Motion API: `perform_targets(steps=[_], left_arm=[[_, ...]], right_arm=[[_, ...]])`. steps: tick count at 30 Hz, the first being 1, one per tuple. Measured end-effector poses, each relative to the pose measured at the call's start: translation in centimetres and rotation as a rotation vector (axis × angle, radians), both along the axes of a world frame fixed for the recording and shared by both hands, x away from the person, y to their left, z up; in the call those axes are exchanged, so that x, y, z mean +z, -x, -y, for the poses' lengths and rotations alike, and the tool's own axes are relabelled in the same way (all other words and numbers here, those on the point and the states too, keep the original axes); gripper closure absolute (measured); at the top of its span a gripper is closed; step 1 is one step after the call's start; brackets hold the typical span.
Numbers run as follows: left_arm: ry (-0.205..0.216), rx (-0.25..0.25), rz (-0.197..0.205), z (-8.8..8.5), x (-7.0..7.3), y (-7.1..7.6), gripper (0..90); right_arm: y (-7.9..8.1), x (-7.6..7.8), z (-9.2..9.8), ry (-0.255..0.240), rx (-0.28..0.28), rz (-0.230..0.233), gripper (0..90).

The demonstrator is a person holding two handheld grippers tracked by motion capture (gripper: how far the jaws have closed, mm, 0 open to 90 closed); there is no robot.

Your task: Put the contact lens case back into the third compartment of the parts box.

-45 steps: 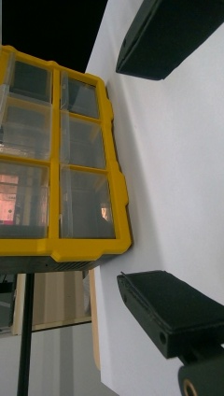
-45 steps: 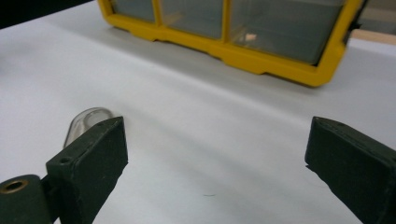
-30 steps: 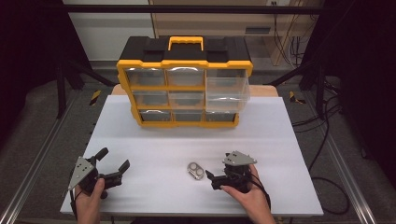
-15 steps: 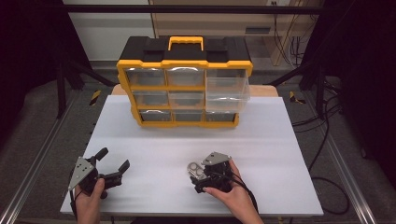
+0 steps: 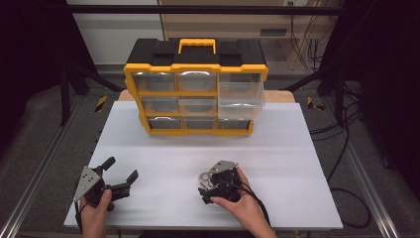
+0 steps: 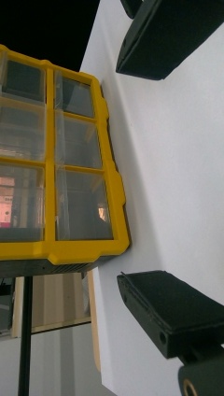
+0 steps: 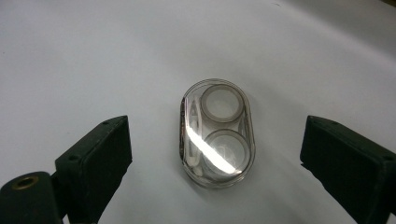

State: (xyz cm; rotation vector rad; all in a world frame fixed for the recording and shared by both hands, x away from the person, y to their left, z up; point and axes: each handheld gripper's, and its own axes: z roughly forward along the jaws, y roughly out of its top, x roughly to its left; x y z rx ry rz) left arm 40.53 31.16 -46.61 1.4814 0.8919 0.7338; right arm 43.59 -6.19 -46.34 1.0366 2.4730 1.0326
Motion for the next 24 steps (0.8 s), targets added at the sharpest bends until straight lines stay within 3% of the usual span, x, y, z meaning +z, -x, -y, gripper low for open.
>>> perform_targets(steps=[24], left_arm=[[-0.011,-0.001,0.0,0.07,-0.02,-0.14,1.2]], right_arm=[[-0.31,-0.34,-0.98,0.011,0.009,-0.018,29.4]])
